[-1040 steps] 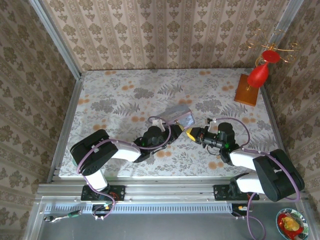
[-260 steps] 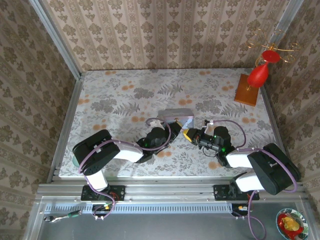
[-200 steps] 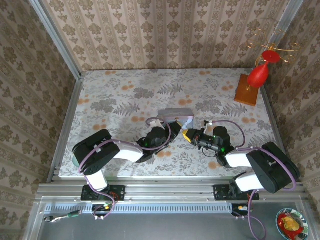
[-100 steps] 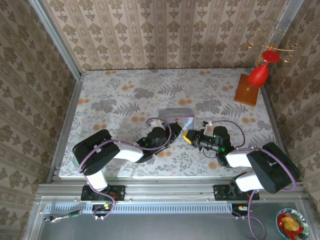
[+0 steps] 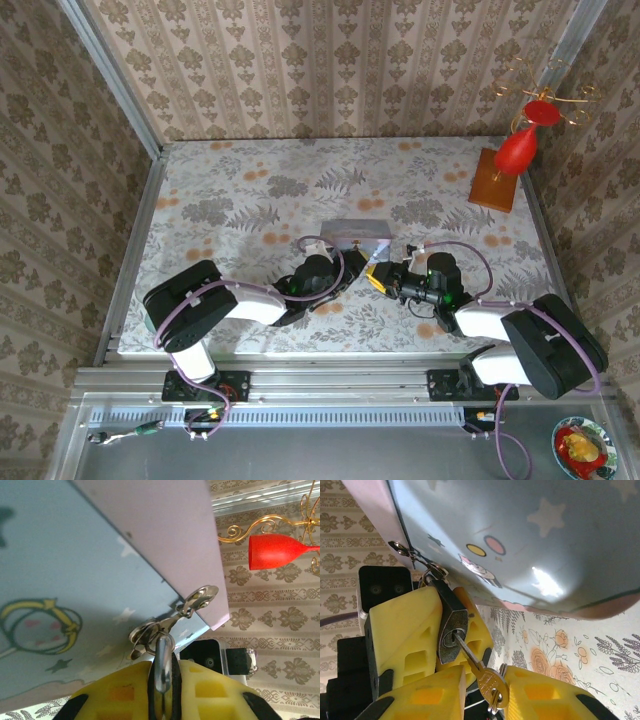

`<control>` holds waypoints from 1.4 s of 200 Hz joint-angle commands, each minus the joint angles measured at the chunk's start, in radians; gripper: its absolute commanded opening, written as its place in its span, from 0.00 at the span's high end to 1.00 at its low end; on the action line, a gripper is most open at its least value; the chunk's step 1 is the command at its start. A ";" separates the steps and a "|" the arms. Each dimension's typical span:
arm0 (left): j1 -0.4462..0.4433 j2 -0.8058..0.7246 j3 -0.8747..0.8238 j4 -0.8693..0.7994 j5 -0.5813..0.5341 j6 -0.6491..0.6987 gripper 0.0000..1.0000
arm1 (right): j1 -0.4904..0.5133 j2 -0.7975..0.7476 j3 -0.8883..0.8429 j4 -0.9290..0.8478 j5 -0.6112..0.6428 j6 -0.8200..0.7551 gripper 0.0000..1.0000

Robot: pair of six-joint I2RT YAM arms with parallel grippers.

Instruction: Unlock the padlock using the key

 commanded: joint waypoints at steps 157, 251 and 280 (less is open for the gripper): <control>-0.037 -0.033 -0.014 0.040 0.093 -0.011 1.00 | -0.010 -0.105 -0.026 -0.075 0.046 -0.056 0.62; -0.019 -0.050 -0.033 0.051 0.081 -0.014 1.00 | -0.010 -0.157 -0.036 -0.152 0.063 -0.077 0.57; -0.022 -0.047 -0.023 0.046 0.087 -0.011 1.00 | -0.009 -0.153 -0.028 -0.160 0.061 -0.078 0.66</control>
